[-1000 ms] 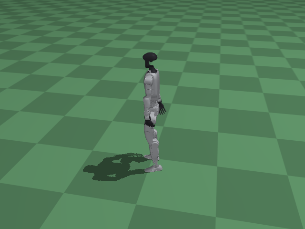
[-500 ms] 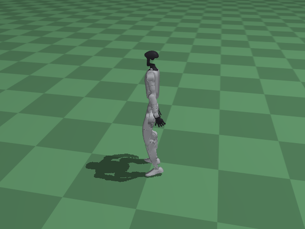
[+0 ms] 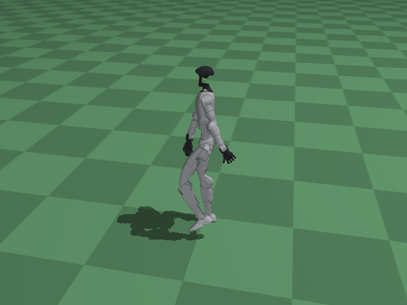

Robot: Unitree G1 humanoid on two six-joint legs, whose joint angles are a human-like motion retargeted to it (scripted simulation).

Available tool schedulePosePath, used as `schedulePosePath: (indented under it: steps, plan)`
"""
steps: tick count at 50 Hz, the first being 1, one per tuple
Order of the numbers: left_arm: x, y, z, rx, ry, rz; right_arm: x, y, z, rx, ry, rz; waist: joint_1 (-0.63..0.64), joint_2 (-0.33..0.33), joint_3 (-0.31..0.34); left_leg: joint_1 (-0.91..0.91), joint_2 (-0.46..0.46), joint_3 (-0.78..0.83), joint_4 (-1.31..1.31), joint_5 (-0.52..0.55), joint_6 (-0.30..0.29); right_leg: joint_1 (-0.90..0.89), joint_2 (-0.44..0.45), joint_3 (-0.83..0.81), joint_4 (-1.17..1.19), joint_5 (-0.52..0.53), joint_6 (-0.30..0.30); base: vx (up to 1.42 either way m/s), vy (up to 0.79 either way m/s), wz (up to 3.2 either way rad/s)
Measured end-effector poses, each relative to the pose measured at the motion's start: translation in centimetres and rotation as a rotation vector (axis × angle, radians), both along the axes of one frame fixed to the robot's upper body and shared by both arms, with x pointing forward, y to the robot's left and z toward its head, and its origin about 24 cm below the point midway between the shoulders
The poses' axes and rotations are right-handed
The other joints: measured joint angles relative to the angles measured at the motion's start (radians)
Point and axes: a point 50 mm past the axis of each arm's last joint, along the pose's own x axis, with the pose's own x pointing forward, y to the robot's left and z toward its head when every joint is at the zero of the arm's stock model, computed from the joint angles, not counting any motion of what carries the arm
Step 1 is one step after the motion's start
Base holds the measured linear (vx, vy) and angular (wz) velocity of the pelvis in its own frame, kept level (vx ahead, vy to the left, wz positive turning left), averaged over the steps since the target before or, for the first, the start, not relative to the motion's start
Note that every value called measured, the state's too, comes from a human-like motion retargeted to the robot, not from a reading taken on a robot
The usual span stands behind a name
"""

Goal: In place motions

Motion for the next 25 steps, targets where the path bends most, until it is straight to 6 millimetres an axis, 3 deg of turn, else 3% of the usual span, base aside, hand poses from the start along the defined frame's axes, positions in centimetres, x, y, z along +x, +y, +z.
schedulePosePath:
  steps: [3,5,7,8,10,12,13,15,18,21,25]
  plan:
    - [1.0,0.3,-0.4,0.003,-0.038,0.003,-3.2,-1.0,-0.9,-0.043,0.132,-0.005,-0.031,0.019,-0.013,0.182,-0.012,-0.016,-0.294,0.036,-0.034,0.017,0.018,-0.013,0.007,-0.012,0.006,0.15,0.08,0.1]
    - [1.6,0.5,-0.6,0.012,-0.066,-0.003,-5.5,-1.6,-1.3,-0.069,0.229,-0.008,-0.049,0.051,-0.031,0.321,-0.009,-0.03,-0.547,-0.018,-0.116,0.019,0.057,-0.017,0.015,-0.024,0.007,0.16,0.1,-0.07]
    - [2.1,0.7,-0.8,0.006,-0.089,-0.017,-7.8,-2.3,-1.6,-0.093,0.316,-0.017,-0.074,0.09,-0.054,0.439,0.015,0.069,-0.72,-0.122,-0.131,0.024,0.096,-0.026,0.019,-0.035,0.013,0.21,0.12,0.08]
    - [2.3,0.7,-0.8,-0.005,-0.096,-0.026,-8.9,-2.7,-1.7,-0.103,0.355,-0.024,-0.092,0.115,-0.069,0.484,0.034,0.145,-0.802,-0.12,-0.135,0.027,0.116,-0.036,0.02,-0.04,0.018,0.24,0.15,0.35]
    - [2.7,0.8,-0.9,-0.033,-0.109,-0.04,-10.8,-3.5,-1.7,-0.126,0.416,-0.04,-0.14,0.162,-0.103,0.51,0.044,0.089,-0.918,-0.052,-0.207,0.02,0.148,-0.057,0.024,-0.048,0.025,0.18,0.2,0.74]
    - [4.2,1.0,-1.3,-0.048,-0.144,-0.069,-11.4,-4.1,-1.7,-0.147,0.435,-0.074,-0.194,0.171,-0.13,0.485,0.08,0.203,-0.924,-0.055,-0.249,-0.011,0.132,-0.093,0.029,-0.053,0.039,-0.08,0.19,1.15]
    - [5.3,1.3,-1.6,-0.041,-0.174,-0.088,-11.4,-4.4,-1.7,-0.152,0.428,-0.091,-0.2,0.171,-0.131,0.462,0.078,0.214,-0.911,-0.055,-0.231,-0.022,0.125,-0.097,0.03,-0.052,0.045,-0.14,0.17,0.79]
    - [7.6,2.1,-2.0,-0.019,-0.243,-0.132,-11.2,-4.9,-1.7,-0.154,0.405,-0.112,-0.206,0.158,-0.11,0.412,0.019,0.015,-0.879,-0.038,-0.183,-0.015,0.108,-0.113,0.021,-0.046,0.05,-0.06,0.19,0.41]
    - [10.1,3.5,-2.1,0.016,-0.301,-0.201,-11.1,-5.4,-1.7,-0.162,0.377,-0.094,-0.162,0.115,-0.076,0.425,0.007,0.069,-0.84,-0.049,-0.159,0.01,0.082,-0.105,0.011,-0.033,0.051,0.07,0.19,-0.13]
    - [11.3,4.5,-2.0,0.054,-0.306,-0.252,-10.8,-5.7,-1.7,-0.192,0.355,-0.027,-0.12,0.087,-0.071,0.438,-0.009,0.081,-0.834,-0.055,-0.147,0.011,0.061,-0.086,0.014,-0.028,0.059,0.01,0.2,-0.44]
    - [11.4,5.1,-1.7,0.073,-0.262,-0.33,-9.9,-5.6,-1.7,-0.206,0.287,0.072,-0.106,0.075,-0.069,0.473,-0.03,0.085,-0.873,-0.046,-0.13,0.005,0.052,-0.058,0.041,-0.033,0.067,0.03,0.19,-0.39]
